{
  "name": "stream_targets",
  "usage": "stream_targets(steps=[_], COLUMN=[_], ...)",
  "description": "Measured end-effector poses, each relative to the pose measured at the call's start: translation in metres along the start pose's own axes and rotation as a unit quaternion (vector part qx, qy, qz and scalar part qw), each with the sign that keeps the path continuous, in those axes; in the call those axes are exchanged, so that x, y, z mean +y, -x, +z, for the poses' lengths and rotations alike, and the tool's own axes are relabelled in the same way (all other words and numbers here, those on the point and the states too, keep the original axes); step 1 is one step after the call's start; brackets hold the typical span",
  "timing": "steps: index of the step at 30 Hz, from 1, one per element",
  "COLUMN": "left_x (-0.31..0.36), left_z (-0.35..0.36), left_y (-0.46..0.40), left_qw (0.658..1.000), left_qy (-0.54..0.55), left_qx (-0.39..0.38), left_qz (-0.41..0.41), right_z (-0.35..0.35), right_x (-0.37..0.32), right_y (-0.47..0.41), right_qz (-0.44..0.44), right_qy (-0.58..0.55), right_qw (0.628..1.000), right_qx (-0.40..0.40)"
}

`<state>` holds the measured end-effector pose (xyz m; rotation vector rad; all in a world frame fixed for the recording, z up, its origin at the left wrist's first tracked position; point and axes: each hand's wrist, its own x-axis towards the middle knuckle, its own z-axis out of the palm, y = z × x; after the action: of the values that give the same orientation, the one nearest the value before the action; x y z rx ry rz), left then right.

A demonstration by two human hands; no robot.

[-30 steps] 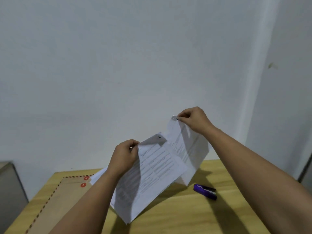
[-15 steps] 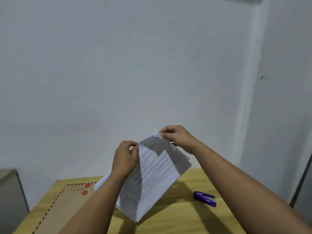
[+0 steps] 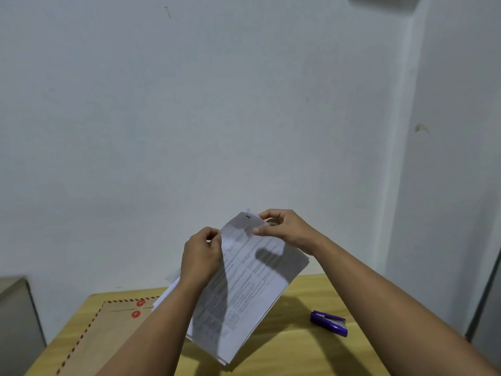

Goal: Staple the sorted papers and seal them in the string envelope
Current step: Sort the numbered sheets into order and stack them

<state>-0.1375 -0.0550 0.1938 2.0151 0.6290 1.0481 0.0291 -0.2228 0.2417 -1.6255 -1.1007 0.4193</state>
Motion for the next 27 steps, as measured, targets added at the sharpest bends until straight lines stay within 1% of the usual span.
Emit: stream_targets(steps=[2,4,7,10,14,16,18,21,23,27], left_x=[0.002,0.002,-0.001,-0.002,-0.006,-0.012,-0.018,-0.019,-0.013,-0.009], left_z=[-0.001,0.000,0.004,0.010,0.012,0.014,0.016,0.025,0.032,0.048], left_y=[0.001,0.004,0.005,0.005,0.008,0.008,0.010,0.013,0.018,0.031], left_qw=[1.000,0.999,0.998,0.996,0.997,0.996,0.990,0.973,0.969,0.970], left_qy=[0.011,0.025,-0.001,0.027,0.044,0.072,0.109,0.182,0.202,0.200], left_qx=[0.000,-0.020,-0.057,-0.084,-0.061,-0.034,-0.011,0.003,0.007,0.023], left_qz=[0.003,0.013,0.025,0.010,-0.015,-0.045,-0.085,-0.141,-0.145,-0.140], right_z=[-0.006,-0.012,-0.015,-0.017,-0.028,-0.035,-0.037,-0.027,-0.015,0.009], right_x=[0.010,0.015,0.016,0.017,0.028,0.042,0.058,0.078,0.088,0.107], right_y=[-0.002,-0.003,-0.003,-0.003,0.003,0.006,0.011,0.019,0.024,0.029], right_qz=[-0.007,-0.006,-0.002,0.011,0.059,0.083,0.107,0.122,0.112,0.074], right_qy=[0.041,0.060,0.075,0.080,0.076,0.040,-0.029,-0.103,-0.136,-0.172], right_qw=[0.999,0.998,0.997,0.996,0.994,0.992,0.987,0.981,0.977,0.963], right_qx=[0.013,0.022,0.014,0.027,0.056,0.087,0.113,0.111,0.115,0.192])
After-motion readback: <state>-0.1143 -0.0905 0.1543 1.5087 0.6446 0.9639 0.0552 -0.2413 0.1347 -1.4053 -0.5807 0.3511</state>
